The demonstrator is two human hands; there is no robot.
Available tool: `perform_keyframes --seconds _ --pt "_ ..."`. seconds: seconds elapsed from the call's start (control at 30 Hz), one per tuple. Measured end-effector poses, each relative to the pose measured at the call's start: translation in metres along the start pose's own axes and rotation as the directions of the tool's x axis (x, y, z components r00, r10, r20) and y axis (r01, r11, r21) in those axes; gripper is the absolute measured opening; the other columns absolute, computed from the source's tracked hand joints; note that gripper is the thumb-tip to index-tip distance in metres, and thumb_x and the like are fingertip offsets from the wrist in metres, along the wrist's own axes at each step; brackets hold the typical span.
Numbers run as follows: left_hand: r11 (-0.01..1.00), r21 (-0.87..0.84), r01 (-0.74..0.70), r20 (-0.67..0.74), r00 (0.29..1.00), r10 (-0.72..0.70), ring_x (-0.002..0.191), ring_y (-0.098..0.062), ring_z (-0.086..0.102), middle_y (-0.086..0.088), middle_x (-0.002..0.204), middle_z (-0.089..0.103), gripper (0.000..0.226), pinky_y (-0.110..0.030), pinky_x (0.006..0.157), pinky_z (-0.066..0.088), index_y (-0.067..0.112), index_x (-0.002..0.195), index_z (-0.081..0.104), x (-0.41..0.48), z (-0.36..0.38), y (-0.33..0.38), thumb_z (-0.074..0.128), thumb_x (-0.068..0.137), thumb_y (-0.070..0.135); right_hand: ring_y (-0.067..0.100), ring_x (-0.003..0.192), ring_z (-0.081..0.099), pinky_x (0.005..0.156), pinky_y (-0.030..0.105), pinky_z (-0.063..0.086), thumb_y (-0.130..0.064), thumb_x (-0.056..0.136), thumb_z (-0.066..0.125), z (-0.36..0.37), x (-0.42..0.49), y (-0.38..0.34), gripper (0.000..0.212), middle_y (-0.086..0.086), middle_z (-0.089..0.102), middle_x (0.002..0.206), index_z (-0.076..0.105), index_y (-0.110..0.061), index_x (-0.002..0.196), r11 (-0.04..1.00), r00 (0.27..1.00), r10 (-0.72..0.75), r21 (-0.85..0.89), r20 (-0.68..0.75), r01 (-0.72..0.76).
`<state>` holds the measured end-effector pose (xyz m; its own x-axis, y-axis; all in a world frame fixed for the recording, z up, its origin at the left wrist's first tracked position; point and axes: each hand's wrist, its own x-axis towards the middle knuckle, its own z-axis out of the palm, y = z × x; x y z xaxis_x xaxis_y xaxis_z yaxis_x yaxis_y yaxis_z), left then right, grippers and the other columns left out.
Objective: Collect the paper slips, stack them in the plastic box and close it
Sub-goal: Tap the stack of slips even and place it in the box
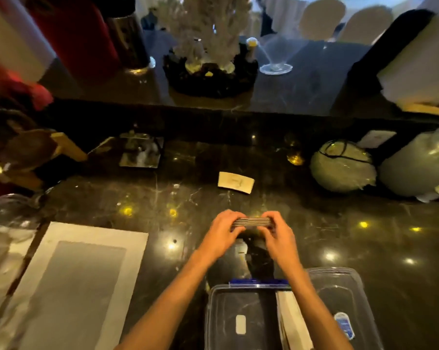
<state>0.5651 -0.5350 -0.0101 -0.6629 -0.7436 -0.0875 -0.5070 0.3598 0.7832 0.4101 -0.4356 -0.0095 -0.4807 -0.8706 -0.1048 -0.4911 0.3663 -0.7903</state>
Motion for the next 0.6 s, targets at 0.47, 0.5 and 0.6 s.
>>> perform_keyframes --seconds 0.47,0.5,0.6 --pt "0.982 -0.105 0.159 -0.234 0.956 -0.18 0.133 -0.015 0.04 -0.008 0.148 0.029 0.047 -0.018 0.111 0.035 0.031 0.142 0.045 0.0 0.065 -0.054 0.052 0.099 0.013 0.023 0.143 0.037 0.11 0.039 0.044 -0.01 0.095 0.053 0.069 0.023 0.047 0.076 0.005 0.029 0.16 0.018 -0.045 0.152 0.975 0.994 -0.048 -0.213 0.098 0.068" --pt "0.979 -0.107 0.176 -0.222 0.955 -0.196 0.137 -0.018 0.037 -0.008 0.152 0.027 0.047 -0.027 0.114 0.036 0.029 0.143 0.045 0.001 0.066 -0.053 0.051 0.1 0.013 0.026 0.145 0.034 0.112 0.041 0.041 -0.01 0.094 0.053 0.072 0.024 0.047 0.077 0.007 0.025 0.161 0.016 -0.046 0.152 0.968 0.995 -0.035 -0.243 0.095 0.058" --pt "0.975 -0.068 0.211 -0.247 0.943 -0.222 0.148 -0.021 0.023 -0.009 0.157 0.026 0.045 -0.044 0.122 0.022 0.027 0.144 0.043 0.004 0.069 -0.051 0.049 0.101 0.014 0.026 0.15 0.023 0.121 0.049 0.024 -0.013 0.094 0.053 0.078 0.025 0.046 0.077 0.01 0.026 0.161 0.015 -0.042 0.154 0.939 0.997 -0.026 -0.339 0.071 0.049"
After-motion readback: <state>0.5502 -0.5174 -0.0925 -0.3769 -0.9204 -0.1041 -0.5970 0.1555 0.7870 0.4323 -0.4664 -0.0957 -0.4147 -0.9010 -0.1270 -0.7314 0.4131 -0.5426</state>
